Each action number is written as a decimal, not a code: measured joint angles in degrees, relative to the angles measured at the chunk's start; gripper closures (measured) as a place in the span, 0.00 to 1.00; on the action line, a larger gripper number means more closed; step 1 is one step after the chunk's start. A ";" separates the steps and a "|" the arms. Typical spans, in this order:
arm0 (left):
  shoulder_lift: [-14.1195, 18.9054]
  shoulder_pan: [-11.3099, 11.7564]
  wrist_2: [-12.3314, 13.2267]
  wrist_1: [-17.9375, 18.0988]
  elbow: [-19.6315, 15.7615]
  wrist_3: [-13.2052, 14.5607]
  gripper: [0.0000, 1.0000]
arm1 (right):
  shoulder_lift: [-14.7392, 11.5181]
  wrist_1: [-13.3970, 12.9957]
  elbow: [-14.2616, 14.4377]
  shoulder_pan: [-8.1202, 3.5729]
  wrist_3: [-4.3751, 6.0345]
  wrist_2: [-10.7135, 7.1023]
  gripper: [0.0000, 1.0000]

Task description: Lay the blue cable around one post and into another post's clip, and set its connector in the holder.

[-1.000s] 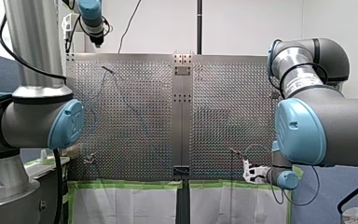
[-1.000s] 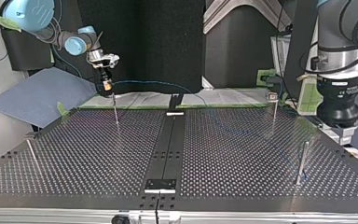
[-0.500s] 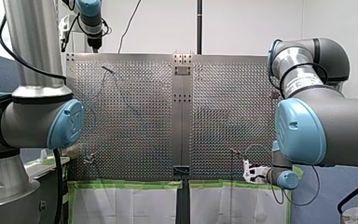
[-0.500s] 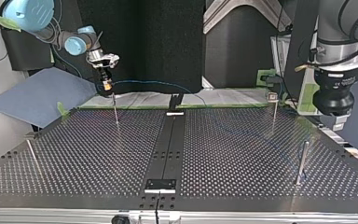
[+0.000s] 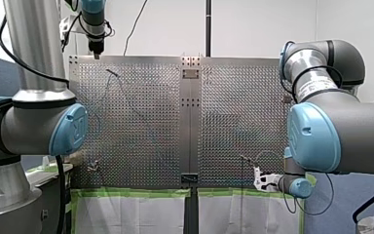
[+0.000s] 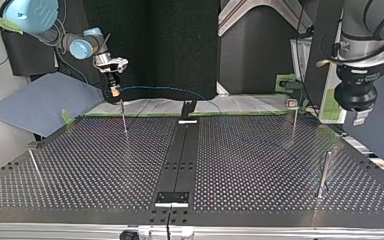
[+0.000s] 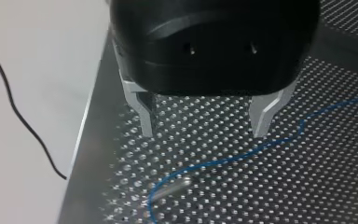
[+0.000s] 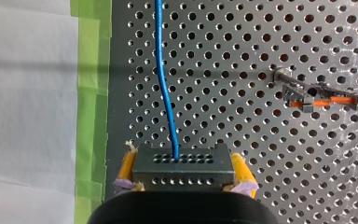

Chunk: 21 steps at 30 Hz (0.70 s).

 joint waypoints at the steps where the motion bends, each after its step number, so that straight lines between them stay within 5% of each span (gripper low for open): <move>1: 0.00 -0.03 -0.03 -0.42 -0.01 -0.02 0.00 | 0.00 0.00 0.00 0.00 0.00 0.00 1.00; 9: -0.25 -0.26 -0.63 -3.78 -1.77 1.22 0.00 | -0.01 0.02 0.00 0.00 0.00 -0.01 1.00; 21: -0.36 -0.27 0.61 -2.15 -2.40 1.96 0.00 | -0.03 0.02 -0.01 0.05 0.00 0.01 1.00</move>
